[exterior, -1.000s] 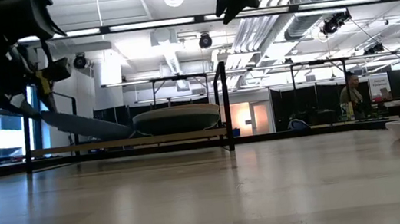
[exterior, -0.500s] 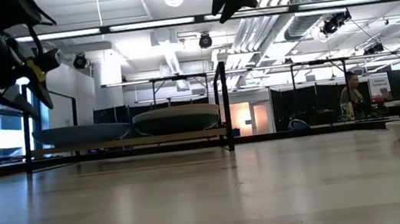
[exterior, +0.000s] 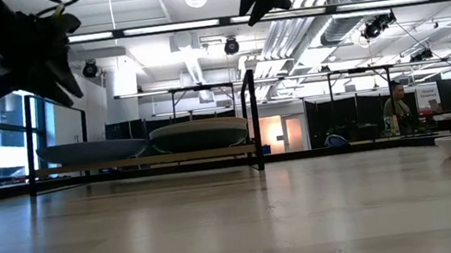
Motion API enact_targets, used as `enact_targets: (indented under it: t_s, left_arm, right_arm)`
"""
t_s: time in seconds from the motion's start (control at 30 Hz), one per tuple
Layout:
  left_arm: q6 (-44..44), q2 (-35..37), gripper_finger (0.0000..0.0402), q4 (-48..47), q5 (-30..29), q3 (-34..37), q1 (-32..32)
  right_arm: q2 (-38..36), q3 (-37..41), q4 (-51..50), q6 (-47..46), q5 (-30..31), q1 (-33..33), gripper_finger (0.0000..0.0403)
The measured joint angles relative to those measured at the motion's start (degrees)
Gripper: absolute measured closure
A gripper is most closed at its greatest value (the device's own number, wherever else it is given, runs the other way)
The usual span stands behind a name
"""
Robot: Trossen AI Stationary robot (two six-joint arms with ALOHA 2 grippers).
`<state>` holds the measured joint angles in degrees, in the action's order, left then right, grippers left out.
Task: Place and stack plates onto a shelf
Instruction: Put the blue plate into the shelf
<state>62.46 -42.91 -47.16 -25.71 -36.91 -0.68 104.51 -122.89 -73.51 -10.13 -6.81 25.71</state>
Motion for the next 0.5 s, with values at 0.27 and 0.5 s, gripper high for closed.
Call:
enact_targets:
  t_s: [0.27, 0.5]
  left_arm:
    - [1.2, -10.4, 0.0397, -2.8, 2.6, 0.0, 2.6]
    - [-0.1, -18.5, 0.0401, -10.2, 3.8, 0.0, 4.5]
  right_arm:
    - [0.0, 0.0, -4.3, 1.2, -0.2, -0.6, 0.0252]
    - [0.0, 0.0, -5.1, 1.4, 0.3, -1.4, 0.0252]
